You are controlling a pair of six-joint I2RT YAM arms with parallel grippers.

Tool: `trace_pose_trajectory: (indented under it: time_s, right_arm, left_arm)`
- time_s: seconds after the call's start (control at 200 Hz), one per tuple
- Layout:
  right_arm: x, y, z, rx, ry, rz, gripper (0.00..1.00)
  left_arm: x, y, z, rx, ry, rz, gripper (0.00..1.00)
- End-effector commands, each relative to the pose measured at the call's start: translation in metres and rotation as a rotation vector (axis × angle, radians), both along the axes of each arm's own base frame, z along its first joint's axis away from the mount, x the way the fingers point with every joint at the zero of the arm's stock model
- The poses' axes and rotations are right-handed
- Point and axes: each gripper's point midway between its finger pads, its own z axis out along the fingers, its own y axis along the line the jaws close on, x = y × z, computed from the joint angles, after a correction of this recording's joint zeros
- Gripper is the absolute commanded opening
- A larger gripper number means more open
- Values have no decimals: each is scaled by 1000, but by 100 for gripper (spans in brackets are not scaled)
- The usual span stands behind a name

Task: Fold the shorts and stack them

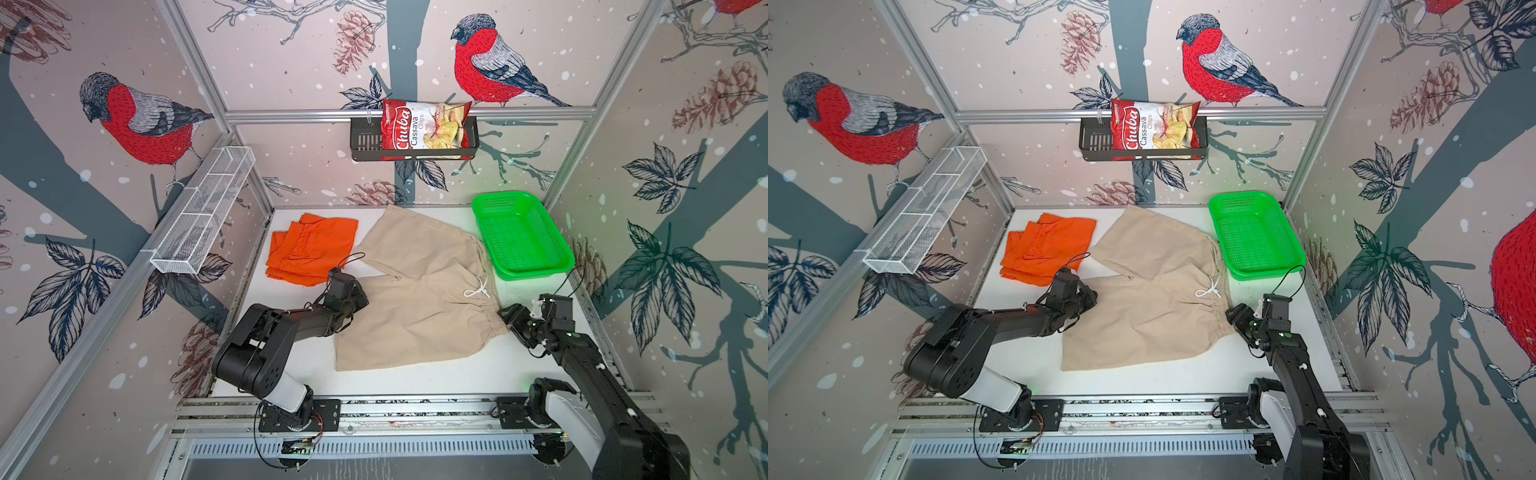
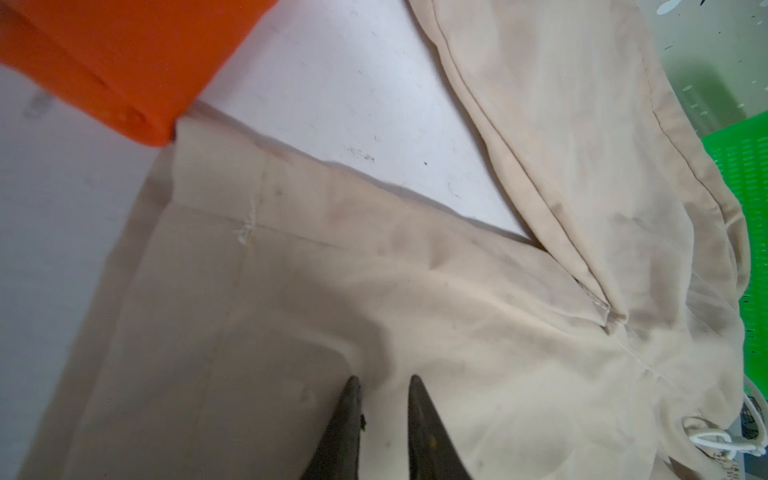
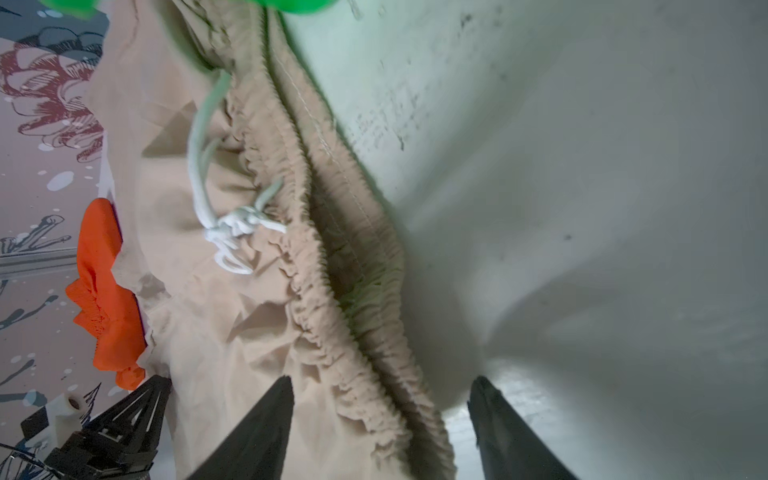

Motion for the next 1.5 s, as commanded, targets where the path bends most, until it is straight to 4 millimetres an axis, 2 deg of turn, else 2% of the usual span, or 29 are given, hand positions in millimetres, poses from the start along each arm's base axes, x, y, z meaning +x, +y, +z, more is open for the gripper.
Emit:
trace_pose_trajectory:
  time_s: [0.0,0.25,0.33,0.37,0.485,0.53,0.615,0.725,0.86,0.926,1.301,1.406,1.496]
  right_arm:
    - [5,20,7,116,-61,58,67]
    - [11,30,5,167,-137,97,65]
    - [12,33,2,189,-137,111,60]
    - [11,34,0,192,-124,116,51]
    - [7,38,-4,191,-94,137,14]
    - [6,39,-3,186,-91,144,8]
    - [4,39,-1,166,-95,140,5]
    - [2,40,-2,151,-85,138,1]
    - [1,42,-3,133,-75,135,0]
    - [2,43,-1,126,-81,137,1]
    - [5,49,1,85,-74,162,0]
    - [4,48,2,72,-70,161,1]
    - [4,48,2,69,-72,157,1]
  left_arm:
    - [-10,13,-11,67,53,16,22]
    - [-7,12,-9,62,43,11,23]
    - [-7,13,-9,65,40,12,23]
    - [-6,13,-7,64,38,14,23]
    - [-7,7,8,31,27,-8,27]
    - [-11,4,17,11,28,-23,30]
    - [-22,2,35,-26,23,-34,33]
    - [-37,11,54,-30,28,-7,39]
    - [-51,17,75,-54,26,18,48]
    - [-59,21,80,-60,44,43,49]
    - [-106,40,73,-192,211,250,51]
    - [-123,47,65,-211,278,319,52]
    - [-139,48,50,-233,347,346,53]
